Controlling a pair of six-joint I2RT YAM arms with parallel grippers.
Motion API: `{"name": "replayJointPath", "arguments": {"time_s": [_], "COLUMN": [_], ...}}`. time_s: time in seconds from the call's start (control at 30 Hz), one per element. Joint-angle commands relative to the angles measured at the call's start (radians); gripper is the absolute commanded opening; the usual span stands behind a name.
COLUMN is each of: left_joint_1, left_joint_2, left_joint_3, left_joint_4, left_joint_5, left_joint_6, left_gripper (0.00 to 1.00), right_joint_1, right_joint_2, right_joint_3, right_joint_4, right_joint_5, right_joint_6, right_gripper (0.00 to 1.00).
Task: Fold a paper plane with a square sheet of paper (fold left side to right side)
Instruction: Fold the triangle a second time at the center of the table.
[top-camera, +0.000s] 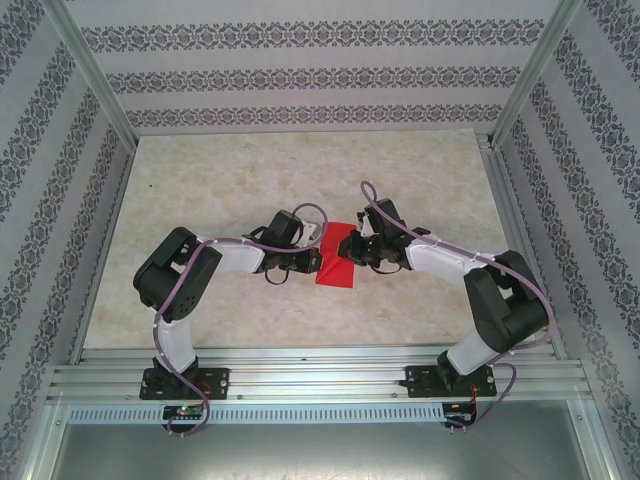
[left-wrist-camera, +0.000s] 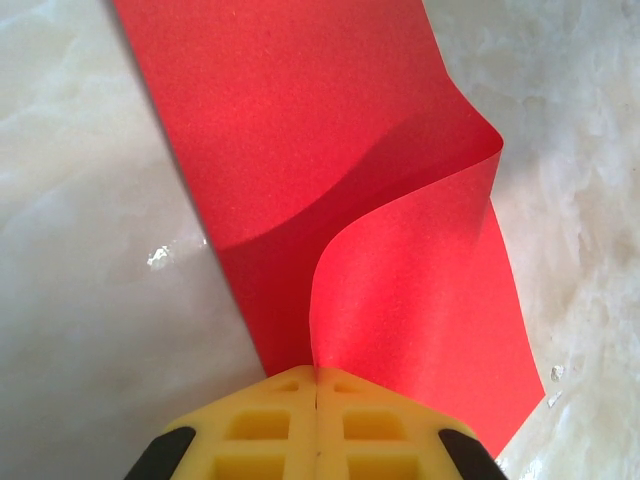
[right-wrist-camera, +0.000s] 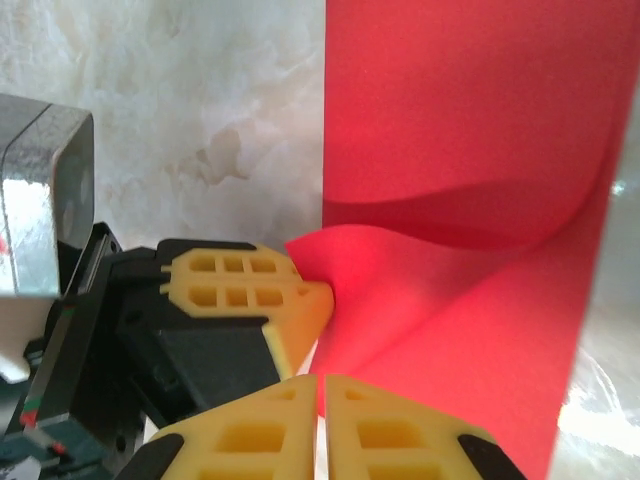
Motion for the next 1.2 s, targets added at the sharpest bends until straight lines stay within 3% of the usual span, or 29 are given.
{"name": "replayJointPath", "arguments": {"time_s": [0.0, 1.17], "left_joint_1": [0.020, 0.020], "left_joint_2": [-0.007, -0.010], "left_joint_3": [-0.025, -0.031], "left_joint_4": [-0.005, -0.019], "left_joint_5": [-0.033, -0.055], "left_joint_6": [-0.017, -0.015], "left_gripper": [0.00, 0.00], "right_joint_1": [0.019, 0.042], "right_joint_2": [0.055, 0.216], "right_joint_3": [0.037, 0.030], "right_joint_4": [0.063, 0.126], "right_joint_5": [-0.020, -0.010], "right_joint_6": [0.024, 0.010], "right_gripper": [0.11, 0.10]}}
